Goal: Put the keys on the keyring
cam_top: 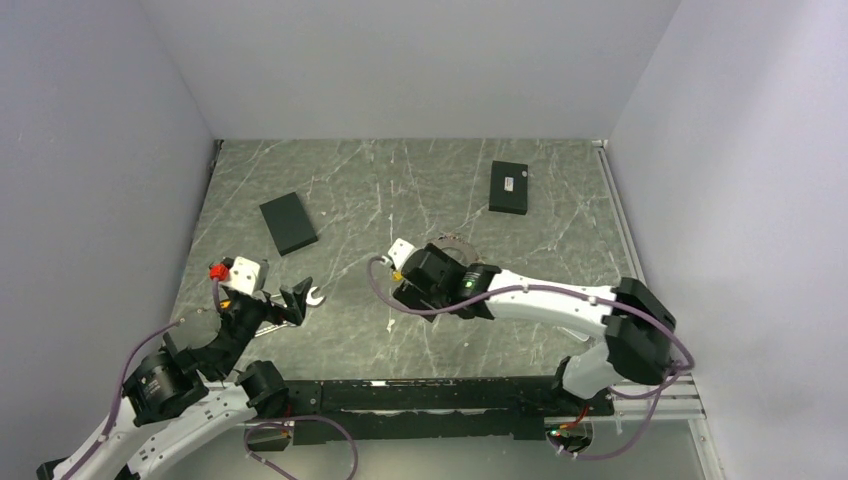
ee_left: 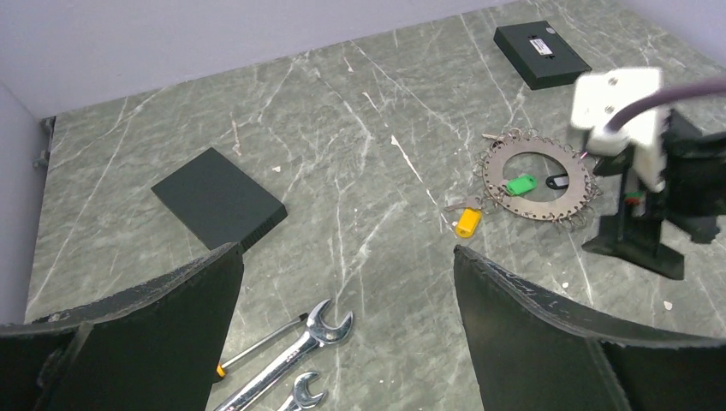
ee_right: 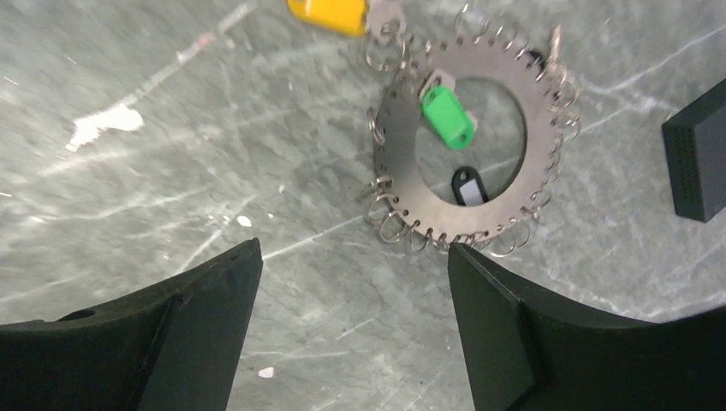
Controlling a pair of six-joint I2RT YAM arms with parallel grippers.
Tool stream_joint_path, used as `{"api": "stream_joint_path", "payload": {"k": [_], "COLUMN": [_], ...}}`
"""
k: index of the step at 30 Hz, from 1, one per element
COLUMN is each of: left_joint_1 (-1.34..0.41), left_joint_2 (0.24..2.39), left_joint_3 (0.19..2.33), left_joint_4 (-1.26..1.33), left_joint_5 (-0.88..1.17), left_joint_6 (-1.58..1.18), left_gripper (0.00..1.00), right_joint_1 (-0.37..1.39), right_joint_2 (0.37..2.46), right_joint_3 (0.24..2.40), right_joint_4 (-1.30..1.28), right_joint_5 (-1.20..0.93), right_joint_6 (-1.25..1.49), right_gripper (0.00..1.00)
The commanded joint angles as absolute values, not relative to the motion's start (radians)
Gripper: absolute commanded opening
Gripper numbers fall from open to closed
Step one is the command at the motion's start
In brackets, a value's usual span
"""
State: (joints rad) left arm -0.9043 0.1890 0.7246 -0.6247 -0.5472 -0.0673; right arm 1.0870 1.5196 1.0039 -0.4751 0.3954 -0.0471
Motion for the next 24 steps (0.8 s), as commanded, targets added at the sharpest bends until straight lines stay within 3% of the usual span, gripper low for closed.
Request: {"api": "stream_joint_path", "payload": {"k": [1,7,11,17,24], "left_joint_1": [-0.899,-0.897,-0.896,-0.896,-0.895], "left_joint_2": [0.201,0.205,0.209,0.215,0.244], "left_joint_3": [0.747,0.747,0.744,0.742,0.738], "left_joint_4": [-0.589,-0.589,-0.584,-0.584,-0.577], "left_joint_5": [-0.558,-0.554,-0.561,-0.578,-0.574], "left_joint_6": [-0.072,-0.072,-0.073,-0.081,-0.067], "left_gripper": [0.97,0.98,0.99,1.00,0.99], "right_joint_1": [1.085,1.087,1.086,1.086,1.086], "right_joint_2": [1.379,1.097,0.928,0.807,0.795], "right_joint_3": [0.994,0.878,0.741,0.669,0.655], "right_joint_4": [-0.337,-0.066,0.145,0.253,0.286], "right_joint_5": [0.342,0.433,0.463,0.642,0.682], "right_joint_6": [-0.037,-0.031,-0.052,0.043,0.084], "right_gripper": [0.84,0.85,0.94,0.99,1.00]}}
